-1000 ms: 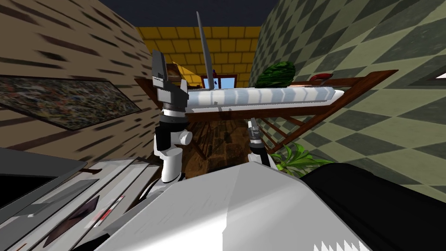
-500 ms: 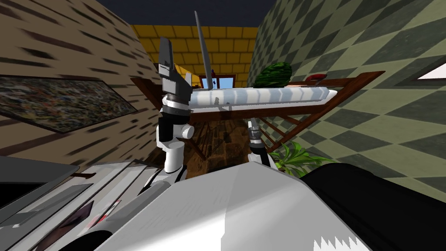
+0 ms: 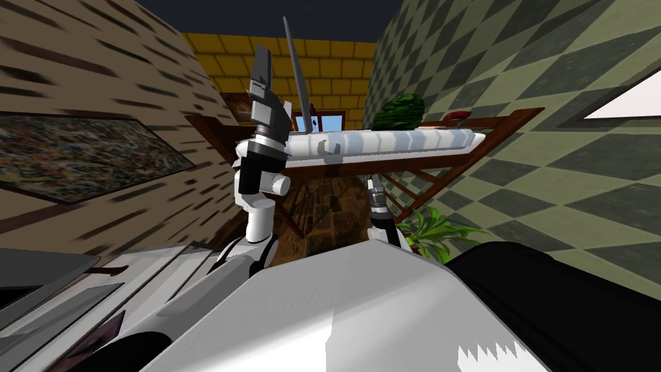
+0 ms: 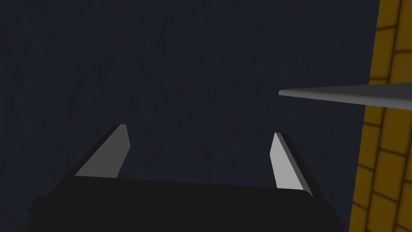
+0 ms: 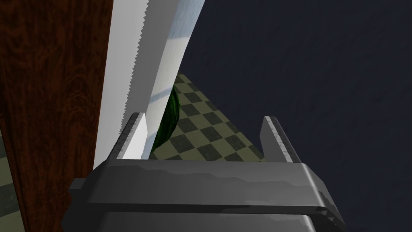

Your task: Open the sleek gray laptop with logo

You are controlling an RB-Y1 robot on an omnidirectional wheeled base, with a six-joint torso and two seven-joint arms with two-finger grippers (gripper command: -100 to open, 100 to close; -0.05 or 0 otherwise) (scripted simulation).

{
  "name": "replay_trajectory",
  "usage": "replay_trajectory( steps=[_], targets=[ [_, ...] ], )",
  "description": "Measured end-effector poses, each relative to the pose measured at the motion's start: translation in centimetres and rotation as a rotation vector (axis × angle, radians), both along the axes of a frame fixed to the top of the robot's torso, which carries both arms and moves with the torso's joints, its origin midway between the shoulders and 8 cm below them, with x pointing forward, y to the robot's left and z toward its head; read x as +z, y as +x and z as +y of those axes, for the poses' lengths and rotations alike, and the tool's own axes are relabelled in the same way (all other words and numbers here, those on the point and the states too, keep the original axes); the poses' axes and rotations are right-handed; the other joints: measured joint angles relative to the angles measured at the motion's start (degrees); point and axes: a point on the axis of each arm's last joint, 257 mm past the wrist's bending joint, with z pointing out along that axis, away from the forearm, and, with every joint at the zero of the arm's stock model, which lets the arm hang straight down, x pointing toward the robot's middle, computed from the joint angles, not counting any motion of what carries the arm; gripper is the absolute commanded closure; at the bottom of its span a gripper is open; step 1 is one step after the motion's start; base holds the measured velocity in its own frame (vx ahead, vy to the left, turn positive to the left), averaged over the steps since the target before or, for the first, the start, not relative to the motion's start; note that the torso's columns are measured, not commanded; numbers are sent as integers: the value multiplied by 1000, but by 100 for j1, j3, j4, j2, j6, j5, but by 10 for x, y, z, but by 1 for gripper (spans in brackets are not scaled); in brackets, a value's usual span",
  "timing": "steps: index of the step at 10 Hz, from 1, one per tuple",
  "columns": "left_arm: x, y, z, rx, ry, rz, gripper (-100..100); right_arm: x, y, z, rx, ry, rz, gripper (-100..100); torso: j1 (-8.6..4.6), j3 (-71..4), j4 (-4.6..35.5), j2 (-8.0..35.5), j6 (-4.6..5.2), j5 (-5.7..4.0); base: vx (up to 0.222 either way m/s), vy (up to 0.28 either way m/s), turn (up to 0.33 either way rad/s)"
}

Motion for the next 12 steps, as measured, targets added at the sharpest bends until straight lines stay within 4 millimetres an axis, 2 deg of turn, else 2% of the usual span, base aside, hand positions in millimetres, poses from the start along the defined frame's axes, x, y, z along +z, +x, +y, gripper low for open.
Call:
replay_trajectory(
  steps=[1,3,4,6,7,8,10,12],
  targets=[
    [7,0,-7,-5,4,-10,-100,0,0,0,0,0,0,0,-2,-1,0,-1,-1,0,-6,11,-144],
    [11,14,-18,3,32,18,-100,0,0,0,0,0,0,0,1,0,0,0,-1,0,-6,13,-15],
    [21,12,-22,-1,36,7,-100,0,0,0,0,0,0,0,0,0,0,0,-1,0,-8,7,-114],
    [28,29,-32,11,64,35,-100,0,0,0,0,0,0,0,-1,0,0,0,0,0,-6,11,-33],
    [34,28,-37,8,69,26,-100,0,0,0,0,0,0,0,-1,0,0,-1,-1,0,-5,9,-95],
    [37,38,-42,18,87,43,-100,0,0,0,0,0,0,0,-1,-1,-1,-1,3,-1,-6,13,-91],
    [47,43,-52,26,104,47,-100,0,0,0,0,0,0,0,-1,0,0,0,-1,0,-2,7,-41],
    [52,57,-64,49,136,77,-100,0,0,0,0,0,0,0,-1,-1,0,-1,0,0,-3,9,-43]
  ],
)
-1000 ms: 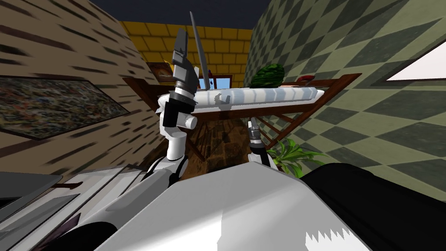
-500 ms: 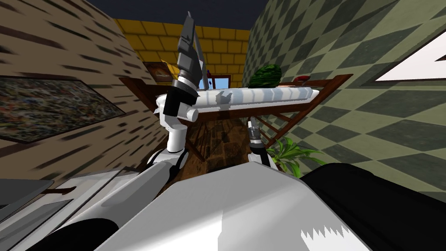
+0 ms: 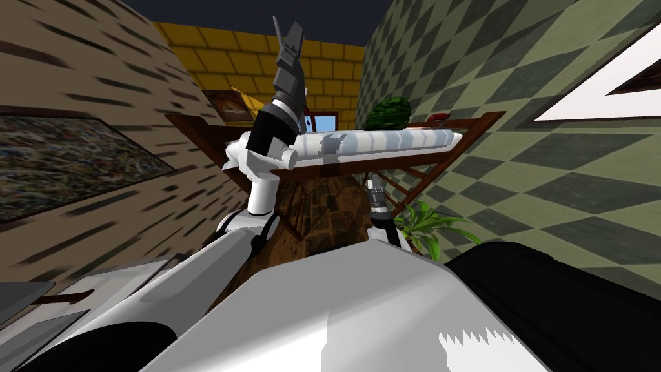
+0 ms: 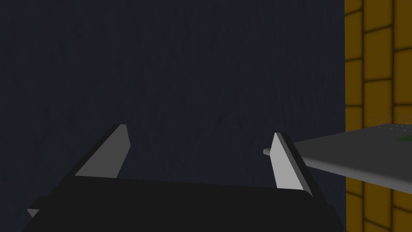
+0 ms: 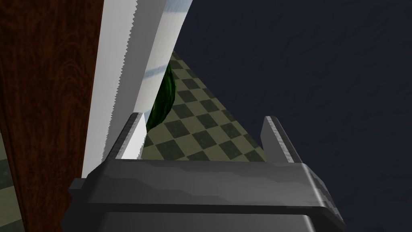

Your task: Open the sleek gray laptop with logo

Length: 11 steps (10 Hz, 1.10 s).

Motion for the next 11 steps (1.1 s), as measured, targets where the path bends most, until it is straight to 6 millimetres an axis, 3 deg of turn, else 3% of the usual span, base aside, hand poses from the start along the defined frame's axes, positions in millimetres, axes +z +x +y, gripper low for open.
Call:
replay_trajectory(
  steps=[1,11],
  targets=[
    [7,-1,-2,2,5,-4,-100,0,0,0,0,0,0,0,1,1,1,1,-1,1,-3,10,-158],
    [37,56,-29,146,124,103,-100,0,0,0,0,0,0,0,0,0,0,1,2,-1,-4,8,-50]
  ],
)
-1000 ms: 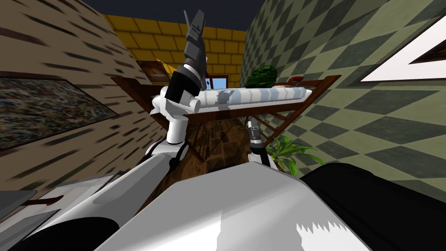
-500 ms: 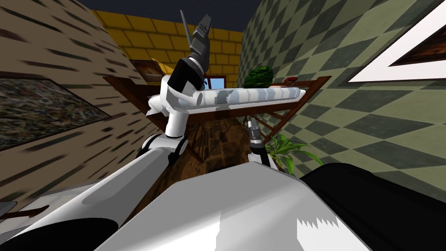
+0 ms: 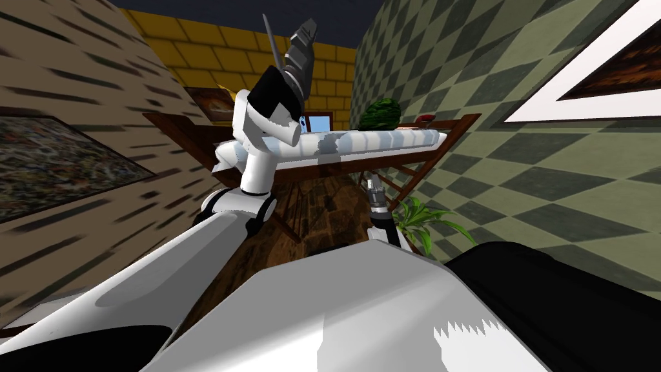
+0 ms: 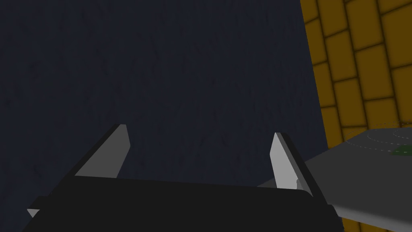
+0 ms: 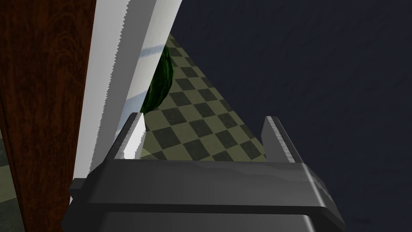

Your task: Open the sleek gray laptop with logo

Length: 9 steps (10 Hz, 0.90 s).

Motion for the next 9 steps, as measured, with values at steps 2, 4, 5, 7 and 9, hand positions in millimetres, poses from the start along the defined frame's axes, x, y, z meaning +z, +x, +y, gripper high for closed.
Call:
replay_trajectory(
  steps=[2,4,5,7,9],
  targets=[
    [6,10,-2,31,15,20,-100,0,0,0,0,0,0,0,0,-1,0,-1,-3,1,-4,2,-48],
    [14,23,-2,76,40,43,-100,0,0,0,0,0,0,0,0,1,0,1,-3,1,-4,4,-27],
    [12,30,-1,90,43,56,-100,0,0,0,0,0,0,0,2,-1,-1,-2,-3,2,-7,4,-87],
    [18,42,3,140,65,83,-100,0,0,0,0,0,0,0,0,0,0,0,-2,1,-3,4,-29],
    [19,52,6,180,80,106,-100,0,0,0,0,0,0,0,-1,1,1,1,0,-1,-8,5,-70]
  ],
)
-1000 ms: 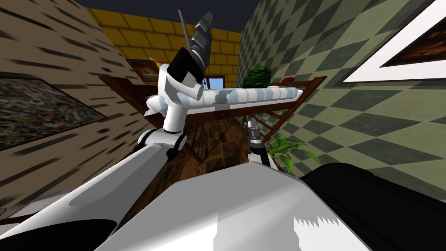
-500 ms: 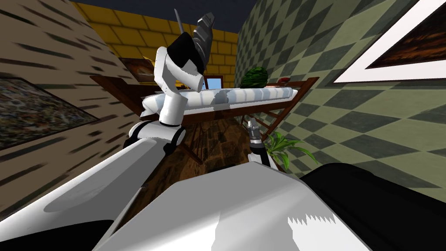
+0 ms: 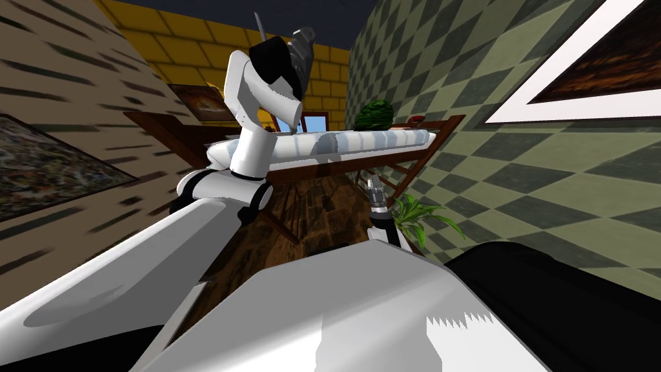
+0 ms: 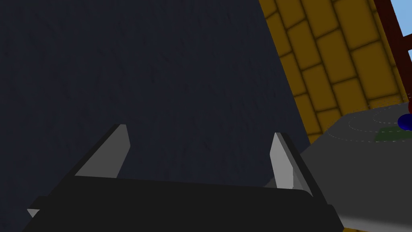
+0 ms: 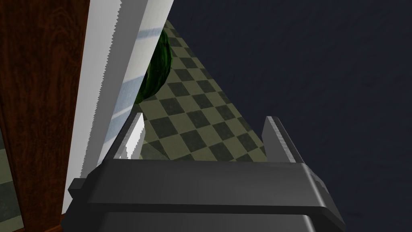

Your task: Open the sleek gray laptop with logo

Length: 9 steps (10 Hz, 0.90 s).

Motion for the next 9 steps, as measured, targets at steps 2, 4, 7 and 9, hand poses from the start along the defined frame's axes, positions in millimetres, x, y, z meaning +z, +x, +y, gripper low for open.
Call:
replay_trajectory(
  steps=[2,4,7,9],
  targets=[
    [-1,13,8,40,10,29,-100,0,0,0,0,0,0,0,3,-2,-2,-2,-3,2,-3,1,-41],
    [4,22,15,89,27,51,-100,0,0,0,0,0,0,0,1,0,0,0,-2,1,-3,3,-24],
    [1,44,33,165,42,102,-100,0,0,0,0,0,0,0,3,-1,-1,-1,-3,2,-4,3,-38],
    [5,50,41,207,50,124,-100,0,0,0,0,0,0,0,0,1,1,0,0,0,-4,3,-58]
  ],
)
